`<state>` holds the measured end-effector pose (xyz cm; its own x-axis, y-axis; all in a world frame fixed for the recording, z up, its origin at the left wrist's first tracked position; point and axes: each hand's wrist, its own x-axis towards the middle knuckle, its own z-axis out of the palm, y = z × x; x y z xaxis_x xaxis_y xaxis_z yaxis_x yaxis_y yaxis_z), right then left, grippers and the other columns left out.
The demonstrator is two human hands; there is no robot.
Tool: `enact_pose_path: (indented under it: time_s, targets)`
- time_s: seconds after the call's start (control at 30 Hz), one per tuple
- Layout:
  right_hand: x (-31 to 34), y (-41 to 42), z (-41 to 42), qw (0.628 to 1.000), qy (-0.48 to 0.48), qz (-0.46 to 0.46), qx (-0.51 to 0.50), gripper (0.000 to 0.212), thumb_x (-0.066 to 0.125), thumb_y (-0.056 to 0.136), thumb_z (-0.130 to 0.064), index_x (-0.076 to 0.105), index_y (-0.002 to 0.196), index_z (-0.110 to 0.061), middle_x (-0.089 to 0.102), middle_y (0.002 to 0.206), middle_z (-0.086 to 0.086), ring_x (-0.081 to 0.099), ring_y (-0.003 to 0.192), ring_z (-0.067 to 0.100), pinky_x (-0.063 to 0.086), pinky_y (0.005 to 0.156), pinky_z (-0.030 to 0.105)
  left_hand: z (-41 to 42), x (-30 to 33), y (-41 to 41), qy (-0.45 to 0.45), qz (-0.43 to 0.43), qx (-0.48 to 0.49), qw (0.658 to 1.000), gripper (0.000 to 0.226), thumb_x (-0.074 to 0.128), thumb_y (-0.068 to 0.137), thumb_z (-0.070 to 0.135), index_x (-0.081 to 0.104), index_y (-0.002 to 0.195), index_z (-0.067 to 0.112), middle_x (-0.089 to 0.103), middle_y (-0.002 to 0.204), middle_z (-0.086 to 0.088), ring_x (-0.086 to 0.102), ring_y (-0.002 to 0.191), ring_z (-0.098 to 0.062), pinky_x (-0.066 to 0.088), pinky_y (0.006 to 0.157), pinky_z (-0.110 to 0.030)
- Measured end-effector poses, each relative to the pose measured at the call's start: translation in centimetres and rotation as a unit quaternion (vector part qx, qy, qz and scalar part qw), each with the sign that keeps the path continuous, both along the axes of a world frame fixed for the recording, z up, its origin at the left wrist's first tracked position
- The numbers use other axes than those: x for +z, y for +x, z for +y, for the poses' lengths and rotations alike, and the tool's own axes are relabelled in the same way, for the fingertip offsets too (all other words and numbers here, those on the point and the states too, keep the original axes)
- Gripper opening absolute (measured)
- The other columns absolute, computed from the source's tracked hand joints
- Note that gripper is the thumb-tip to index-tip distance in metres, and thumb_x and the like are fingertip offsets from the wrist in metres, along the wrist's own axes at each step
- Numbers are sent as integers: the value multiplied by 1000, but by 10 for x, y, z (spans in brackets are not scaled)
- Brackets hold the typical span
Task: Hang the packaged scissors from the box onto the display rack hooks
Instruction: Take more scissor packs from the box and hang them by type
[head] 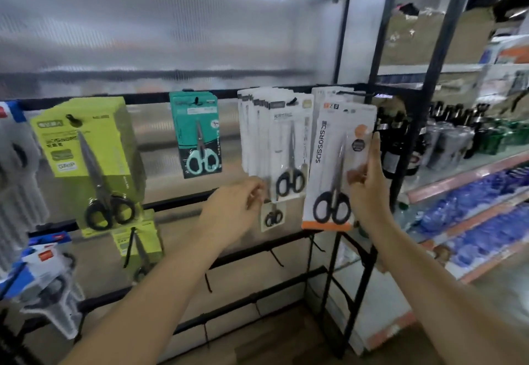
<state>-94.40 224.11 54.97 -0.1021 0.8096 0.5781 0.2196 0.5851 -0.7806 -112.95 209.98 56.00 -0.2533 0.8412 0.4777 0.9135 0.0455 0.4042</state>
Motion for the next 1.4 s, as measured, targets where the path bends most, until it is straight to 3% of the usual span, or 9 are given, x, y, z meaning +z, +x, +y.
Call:
enact_pose_path:
  time_s: [0.2,0.33,0.47,0.57,0.63,0.73,0.9,1.17,1.4]
  targets:
    - [35,50,91,999,-8,-42,-30,84,37,82,11,17,147,-37,50,79,4,47,66,13,36,57,16,59,17,41,22,75,-14,997,19,49,96,25,59,111,19,64,106,3,57,95,-15,47,80,-32]
    - [55,66,144,998,-3,-69,-3,70,40,89,6,26,146,-32,56,98,7,48,69,13,41,52,11,98,27,62,25,86,6,996,22,49,96,25,59,115,20,64,110,5,58,96,-12,47,82,-29]
    - [63,72,176,993,6,-119,18,65,38,93,2,24,146,-31,58,116,24,56,72,22,44,57,23,125,23,81,-2,87,25,996,25,46,97,26,59,118,19,65,111,4,58,98,-14,46,83,-28]
    - [59,74,186,989,-24,-142,26,66,37,93,2,22,147,-33,57,121,20,56,77,17,42,52,22,135,18,88,-16,84,44,995,25,46,97,28,59,118,21,65,108,6,58,96,-13,47,83,-29]
    - [50,79,190,988,-34,-149,28,66,36,93,1,22,147,-34,61,111,17,58,78,21,43,56,28,139,14,90,-26,81,60,995,25,46,97,29,59,117,22,64,106,7,58,94,-12,48,84,-30]
    - [37,88,195,986,-38,-161,38,69,38,92,2,21,146,-38,54,74,7,45,55,16,37,43,21,141,12,92,-37,75,78,993,25,46,98,30,59,117,22,64,107,7,58,95,-12,49,85,-32]
    - [32,89,198,987,-13,-150,55,70,41,91,1,20,147,-34,47,74,3,42,58,14,34,49,22,141,12,98,-39,72,91,992,24,47,97,29,59,116,22,64,106,7,58,94,-12,49,85,-33]
    - [45,79,189,988,-14,-126,85,72,42,90,1,18,147,-36,50,126,14,54,73,13,34,49,19,122,13,94,-20,68,115,991,22,49,96,24,61,114,18,65,102,6,59,92,-12,44,81,-25]
    - [40,79,185,978,-14,-187,93,69,44,91,-3,17,148,-33,46,72,3,41,55,11,31,44,20,103,13,84,0,68,141,988,20,52,95,23,62,111,18,62,91,8,55,85,-10,40,73,-23]
